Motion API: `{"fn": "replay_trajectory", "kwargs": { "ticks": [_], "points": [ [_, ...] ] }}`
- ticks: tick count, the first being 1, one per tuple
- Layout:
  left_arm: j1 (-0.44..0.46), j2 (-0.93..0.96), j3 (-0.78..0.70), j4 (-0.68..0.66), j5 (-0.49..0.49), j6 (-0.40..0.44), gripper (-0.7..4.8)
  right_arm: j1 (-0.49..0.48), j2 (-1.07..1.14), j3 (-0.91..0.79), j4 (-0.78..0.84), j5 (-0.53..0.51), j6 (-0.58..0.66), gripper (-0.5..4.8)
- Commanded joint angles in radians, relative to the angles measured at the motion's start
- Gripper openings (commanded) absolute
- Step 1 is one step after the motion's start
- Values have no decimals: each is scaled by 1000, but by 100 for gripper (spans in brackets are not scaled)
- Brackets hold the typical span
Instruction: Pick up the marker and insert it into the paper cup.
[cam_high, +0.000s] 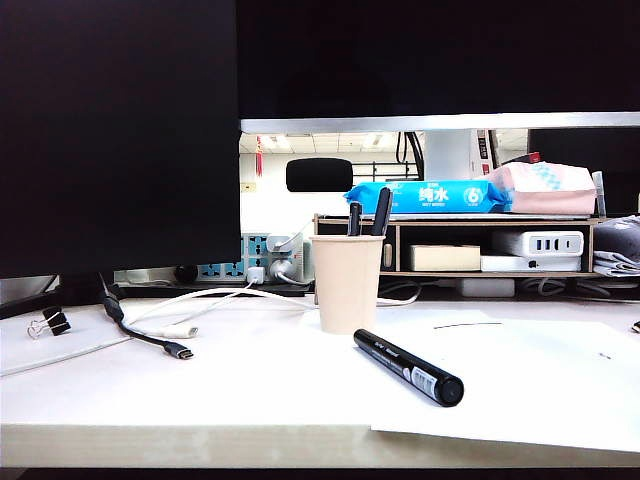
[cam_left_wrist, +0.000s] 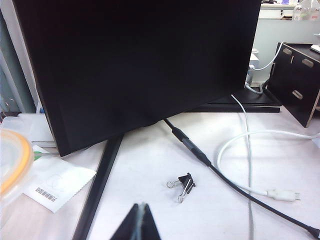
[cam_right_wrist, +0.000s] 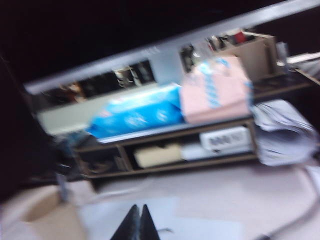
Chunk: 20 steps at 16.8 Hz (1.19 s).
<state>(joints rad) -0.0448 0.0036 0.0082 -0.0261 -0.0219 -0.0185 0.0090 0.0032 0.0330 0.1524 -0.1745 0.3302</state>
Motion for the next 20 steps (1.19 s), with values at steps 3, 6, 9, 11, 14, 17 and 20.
{"fn": "replay_trajectory", "kwargs": {
  "ticks": [3,6,9,11,14,17,20],
  "points": [
    [2,0,1,14,3,-4,-4,2,25,161,-117,-96,24,-6],
    [2,0,1,13,3,-23,-4,2,168,298,-138,-231,38,-6],
    [2,0,1,21,3,-23,-4,5,439,452,-293,-406,37,-6],
    [2,0,1,21,3,-23,-4,67,577,517,-299,-449,37,-6],
    [2,0,1,21,3,-23,-4,226,773,590,-315,-378,28,-6],
    [2,0,1,21,3,-23,-4,502,942,654,-372,-73,-68,-6],
    [2,0,1,21,3,-23,-4,674,1091,702,-416,88,-75,-6]
  ]
}}
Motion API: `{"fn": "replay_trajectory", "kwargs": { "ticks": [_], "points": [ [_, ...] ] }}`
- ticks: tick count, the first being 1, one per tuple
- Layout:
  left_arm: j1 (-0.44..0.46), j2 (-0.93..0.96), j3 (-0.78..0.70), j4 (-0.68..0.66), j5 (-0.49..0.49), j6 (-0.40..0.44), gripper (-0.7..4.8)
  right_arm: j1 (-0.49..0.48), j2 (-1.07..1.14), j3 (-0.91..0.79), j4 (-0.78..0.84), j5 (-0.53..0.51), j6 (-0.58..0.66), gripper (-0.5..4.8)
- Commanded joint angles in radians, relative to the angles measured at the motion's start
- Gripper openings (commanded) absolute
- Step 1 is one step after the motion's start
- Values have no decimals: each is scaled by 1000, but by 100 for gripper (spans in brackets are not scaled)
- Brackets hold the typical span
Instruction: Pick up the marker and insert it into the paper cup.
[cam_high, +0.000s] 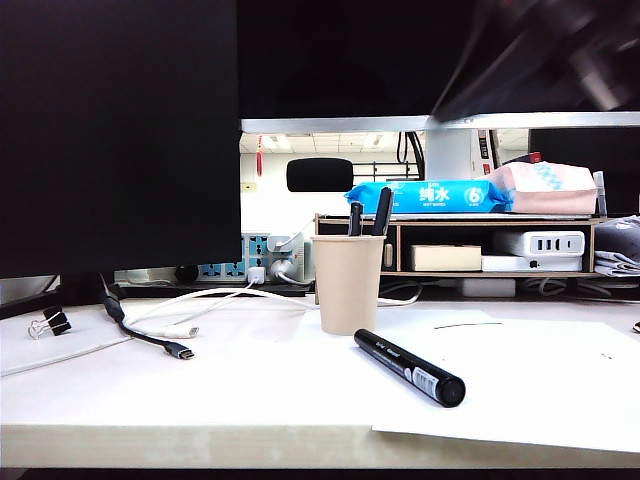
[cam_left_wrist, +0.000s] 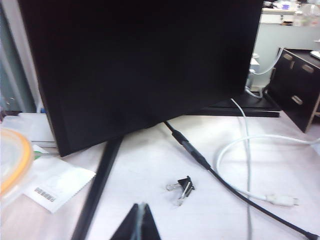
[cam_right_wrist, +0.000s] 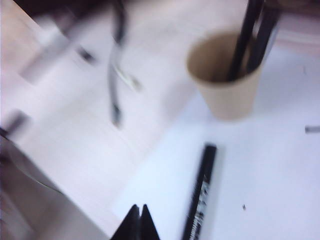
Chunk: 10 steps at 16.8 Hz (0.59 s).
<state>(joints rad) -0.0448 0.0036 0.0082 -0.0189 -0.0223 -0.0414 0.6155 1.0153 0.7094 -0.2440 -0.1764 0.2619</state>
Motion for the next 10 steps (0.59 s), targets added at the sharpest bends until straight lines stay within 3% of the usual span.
{"fn": "replay_trajectory", "kwargs": {
  "ticks": [1,5,10],
  "points": [
    [1,0,1,13,4,0,-4,93,128,35,-31,95,-2,-6],
    [2,0,1,14,29,0,-4,130,289,114,-135,108,0,-6],
    [2,0,1,14,167,-13,-4,129,311,145,-184,133,6,-6]
  ]
}}
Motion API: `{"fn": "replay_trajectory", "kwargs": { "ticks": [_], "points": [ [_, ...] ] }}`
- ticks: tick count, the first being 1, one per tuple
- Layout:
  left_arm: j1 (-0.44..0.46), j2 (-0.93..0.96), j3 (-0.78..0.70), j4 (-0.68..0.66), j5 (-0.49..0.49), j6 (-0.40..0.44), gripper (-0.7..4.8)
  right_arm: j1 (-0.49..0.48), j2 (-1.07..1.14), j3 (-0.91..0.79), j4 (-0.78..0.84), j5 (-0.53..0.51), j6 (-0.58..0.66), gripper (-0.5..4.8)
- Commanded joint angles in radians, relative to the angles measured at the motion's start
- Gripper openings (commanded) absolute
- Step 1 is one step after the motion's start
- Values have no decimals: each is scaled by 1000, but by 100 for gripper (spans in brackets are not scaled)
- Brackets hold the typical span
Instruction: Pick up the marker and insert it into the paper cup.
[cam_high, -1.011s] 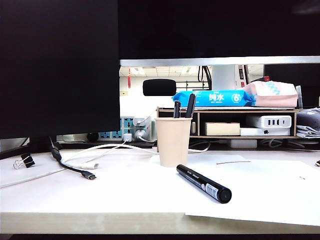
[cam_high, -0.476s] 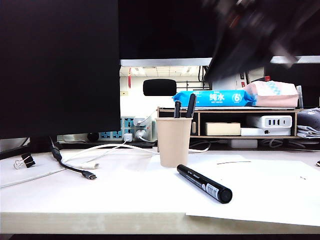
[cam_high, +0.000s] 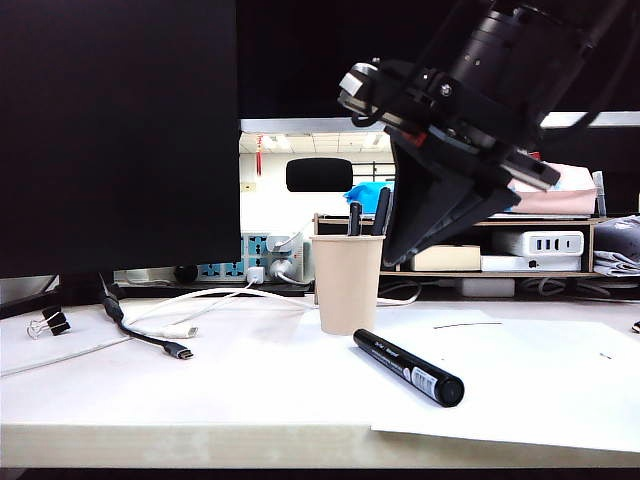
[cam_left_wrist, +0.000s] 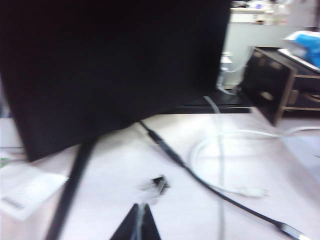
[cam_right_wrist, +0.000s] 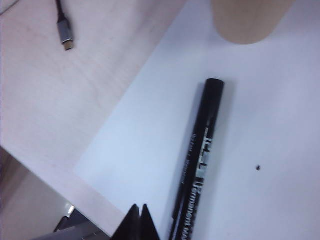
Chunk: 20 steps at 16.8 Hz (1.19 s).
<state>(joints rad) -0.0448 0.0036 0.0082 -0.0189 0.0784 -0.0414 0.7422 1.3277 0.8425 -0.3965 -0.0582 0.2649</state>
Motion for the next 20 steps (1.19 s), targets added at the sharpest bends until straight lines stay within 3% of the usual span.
{"fn": "replay_trajectory", "kwargs": {
  "ticks": [1,4,7,10,15,19,20],
  "points": [
    [2,0,1,15,119,-67,-4,3,-1,12,-40,13,5,-6],
    [2,0,1,13,384,-162,-4,3,-1,12,-77,11,16,-6],
    [1,0,2,9,678,-180,-4,4,-1,12,-83,-12,24,-6],
    [-10,0,2,-21,826,-180,-4,22,0,11,-71,-12,33,-6],
    [-125,1,2,-131,808,-176,-5,42,3,11,-53,16,69,-6],
    [-198,1,2,-128,771,-300,-5,41,3,11,-55,38,77,-6],
    [-223,1,5,-97,771,-371,-5,41,3,11,-55,37,84,-6]
  ]
}}
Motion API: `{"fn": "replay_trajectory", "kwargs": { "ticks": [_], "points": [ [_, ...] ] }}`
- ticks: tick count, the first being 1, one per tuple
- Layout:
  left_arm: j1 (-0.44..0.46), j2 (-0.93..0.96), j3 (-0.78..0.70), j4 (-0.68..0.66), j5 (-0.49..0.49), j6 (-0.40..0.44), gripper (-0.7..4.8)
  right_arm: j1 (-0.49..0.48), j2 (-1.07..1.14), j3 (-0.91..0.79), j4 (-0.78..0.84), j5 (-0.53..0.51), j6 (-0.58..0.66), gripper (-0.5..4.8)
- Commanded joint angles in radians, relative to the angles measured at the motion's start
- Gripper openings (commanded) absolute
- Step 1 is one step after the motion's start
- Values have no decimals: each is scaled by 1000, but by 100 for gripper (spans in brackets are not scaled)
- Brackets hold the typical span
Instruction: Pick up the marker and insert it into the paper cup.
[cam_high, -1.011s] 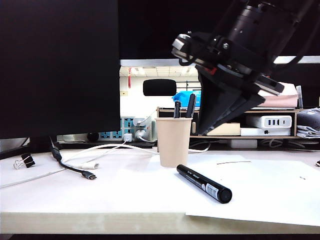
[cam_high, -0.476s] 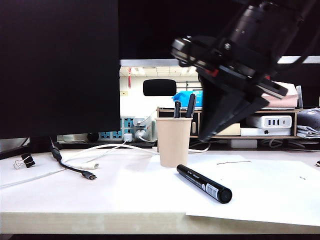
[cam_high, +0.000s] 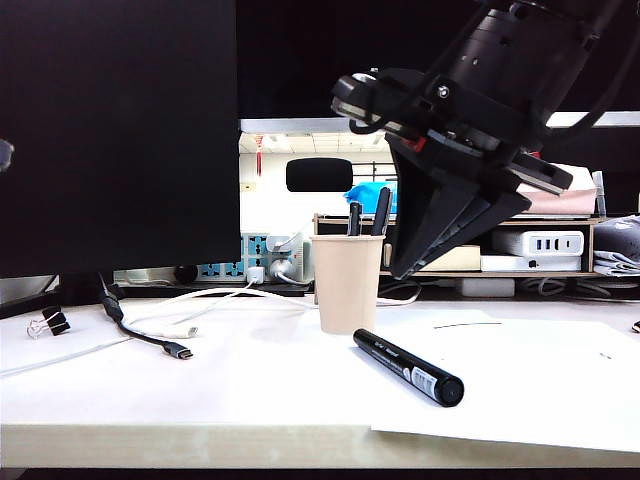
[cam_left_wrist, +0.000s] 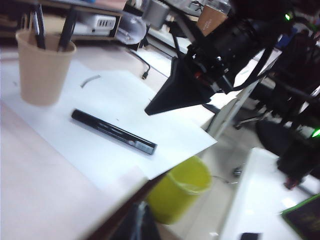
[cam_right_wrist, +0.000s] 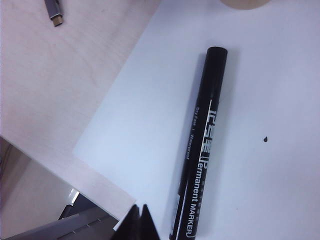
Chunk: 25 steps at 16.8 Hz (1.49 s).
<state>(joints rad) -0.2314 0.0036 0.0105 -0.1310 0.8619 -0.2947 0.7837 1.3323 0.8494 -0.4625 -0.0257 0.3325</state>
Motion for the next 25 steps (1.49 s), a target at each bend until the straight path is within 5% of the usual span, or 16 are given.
{"fn": "replay_trajectory", "kwargs": {
  "ticks": [1,8,14,20,25],
  "points": [
    [-52,1,5,44,-13,-158,-5,0,-1,5,11,5,16,-6],
    [-74,5,94,-46,-51,-146,-5,0,-1,5,19,1,46,-6],
    [-74,47,169,-160,-104,-51,-5,-1,-1,5,39,1,53,-6],
    [-74,454,321,-142,-207,101,-5,-2,-1,5,61,1,59,-6],
    [-132,893,405,-115,-188,208,-5,-2,-1,5,-30,1,60,-6]
  ]
}}
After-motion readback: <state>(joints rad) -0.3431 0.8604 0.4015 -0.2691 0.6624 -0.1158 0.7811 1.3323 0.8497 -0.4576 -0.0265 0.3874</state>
